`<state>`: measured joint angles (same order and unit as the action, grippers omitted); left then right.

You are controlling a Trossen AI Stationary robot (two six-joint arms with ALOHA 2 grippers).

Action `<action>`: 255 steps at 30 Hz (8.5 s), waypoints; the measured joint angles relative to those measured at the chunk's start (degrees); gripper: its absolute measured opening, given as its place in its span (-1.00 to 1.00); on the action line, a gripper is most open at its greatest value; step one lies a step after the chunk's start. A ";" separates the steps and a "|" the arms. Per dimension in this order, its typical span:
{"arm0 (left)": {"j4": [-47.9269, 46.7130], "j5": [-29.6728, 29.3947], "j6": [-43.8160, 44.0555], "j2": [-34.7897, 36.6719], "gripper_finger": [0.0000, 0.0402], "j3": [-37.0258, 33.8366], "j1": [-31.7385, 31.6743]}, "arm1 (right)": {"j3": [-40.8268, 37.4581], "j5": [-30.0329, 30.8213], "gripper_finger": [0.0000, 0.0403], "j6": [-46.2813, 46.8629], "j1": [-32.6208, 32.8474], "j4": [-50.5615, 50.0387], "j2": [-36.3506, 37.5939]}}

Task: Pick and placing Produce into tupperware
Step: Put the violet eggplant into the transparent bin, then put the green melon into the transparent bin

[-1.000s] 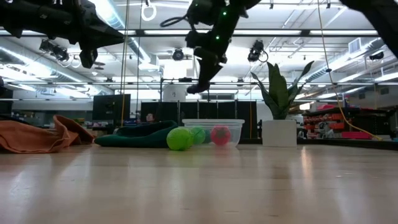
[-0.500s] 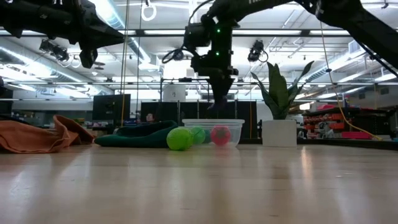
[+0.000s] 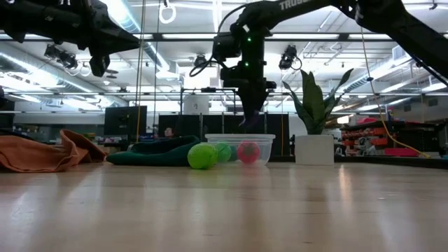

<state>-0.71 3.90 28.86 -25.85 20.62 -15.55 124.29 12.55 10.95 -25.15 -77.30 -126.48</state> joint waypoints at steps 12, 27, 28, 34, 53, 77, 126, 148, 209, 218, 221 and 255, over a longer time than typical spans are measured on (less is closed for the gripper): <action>0.00 0.02 0.06 0.00 -0.74 0.00 -0.02 | -5.37 -0.54 -0.47 1.25 0.00 3.95 0.00; 0.02 0.03 0.42 0.00 -0.75 0.00 -0.02 | -11.43 -0.67 -0.47 0.99 0.02 8.59 -0.02; 0.02 0.02 0.42 0.00 -0.75 0.00 -0.01 | -11.43 -0.67 -0.47 0.99 0.02 8.80 -0.02; 0.04 0.04 0.42 0.00 -0.74 0.00 -0.01 | -11.39 -1.00 -0.47 0.95 -0.18 10.30 0.00; 0.07 0.04 0.46 0.00 -0.75 0.02 0.00 | -16.04 -4.95 -0.44 0.57 -0.24 11.89 0.00; 0.07 0.02 0.44 0.00 -0.74 0.02 0.00 | -13.33 -5.61 -0.25 -5.45 -0.17 10.64 0.31; -0.06 8.66 0.66 0.45 -0.76 0.02 0.06 | -11.44 -14.32 0.24 -2.79 23.33 6.27 1.40; 0.04 9.05 1.08 0.87 -0.78 0.02 0.02 | -65.62 -9.74 0.27 17.98 27.95 63.60 31.19; 0.11 8.89 2.15 0.74 -0.68 0.02 0.02 | -54.70 -2.21 0.41 25.26 24.94 77.10 13.96; 0.11 8.96 3.68 0.74 -0.71 0.02 0.02 | -43.52 -3.80 0.41 22.17 24.76 69.77 5.03; 0.11 8.98 3.92 0.74 -0.69 0.02 0.02 | -41.64 -4.69 0.41 21.93 24.86 69.82 3.30; 0.00 9.05 3.45 0.76 -0.71 0.02 0.04 | -41.64 -3.46 -0.19 16.87 24.41 69.29 7.98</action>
<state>-0.71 12.95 32.32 -25.08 20.64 -15.51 82.65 9.08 27.82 -0.74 -8.01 -118.49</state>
